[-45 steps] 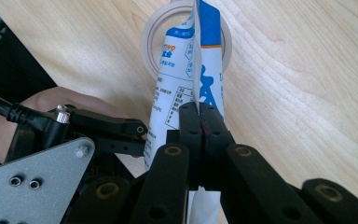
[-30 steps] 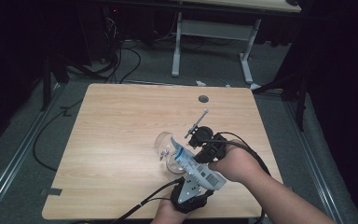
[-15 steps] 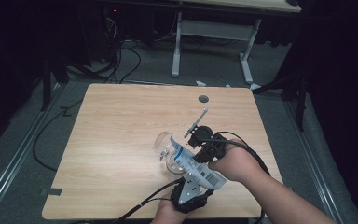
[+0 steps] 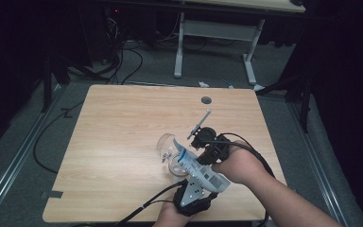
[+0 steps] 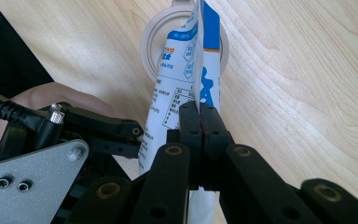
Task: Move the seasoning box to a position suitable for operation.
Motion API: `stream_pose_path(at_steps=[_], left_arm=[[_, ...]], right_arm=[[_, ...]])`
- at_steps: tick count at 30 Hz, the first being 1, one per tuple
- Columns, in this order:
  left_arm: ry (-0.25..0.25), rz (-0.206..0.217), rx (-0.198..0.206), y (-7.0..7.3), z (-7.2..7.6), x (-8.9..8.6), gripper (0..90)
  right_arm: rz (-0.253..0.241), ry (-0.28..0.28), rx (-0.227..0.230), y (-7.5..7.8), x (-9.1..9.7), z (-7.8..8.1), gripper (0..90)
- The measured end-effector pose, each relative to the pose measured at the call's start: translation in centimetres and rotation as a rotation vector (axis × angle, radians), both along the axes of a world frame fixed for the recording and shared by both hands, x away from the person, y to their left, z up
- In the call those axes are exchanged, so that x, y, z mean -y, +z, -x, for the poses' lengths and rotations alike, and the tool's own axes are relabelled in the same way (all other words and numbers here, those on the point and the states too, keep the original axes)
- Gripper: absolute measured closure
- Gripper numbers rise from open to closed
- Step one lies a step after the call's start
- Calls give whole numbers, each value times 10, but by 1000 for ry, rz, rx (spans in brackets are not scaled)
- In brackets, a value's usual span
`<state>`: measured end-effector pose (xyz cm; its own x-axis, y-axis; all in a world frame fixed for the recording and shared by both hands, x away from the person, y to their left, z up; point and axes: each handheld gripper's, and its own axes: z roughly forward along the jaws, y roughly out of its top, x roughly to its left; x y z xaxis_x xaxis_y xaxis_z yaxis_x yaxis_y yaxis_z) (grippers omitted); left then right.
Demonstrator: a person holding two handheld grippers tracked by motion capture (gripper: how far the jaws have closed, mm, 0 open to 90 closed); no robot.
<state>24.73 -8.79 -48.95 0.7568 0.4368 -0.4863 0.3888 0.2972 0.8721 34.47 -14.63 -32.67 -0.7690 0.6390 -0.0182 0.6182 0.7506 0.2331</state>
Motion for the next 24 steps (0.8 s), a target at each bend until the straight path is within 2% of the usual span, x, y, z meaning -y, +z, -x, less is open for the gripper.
stream_pose_path(at_steps=[24], left_arm=[[0,16,0,4,0,0,620]], right_arm=[[8,7,4,4,-2,-1,900]])
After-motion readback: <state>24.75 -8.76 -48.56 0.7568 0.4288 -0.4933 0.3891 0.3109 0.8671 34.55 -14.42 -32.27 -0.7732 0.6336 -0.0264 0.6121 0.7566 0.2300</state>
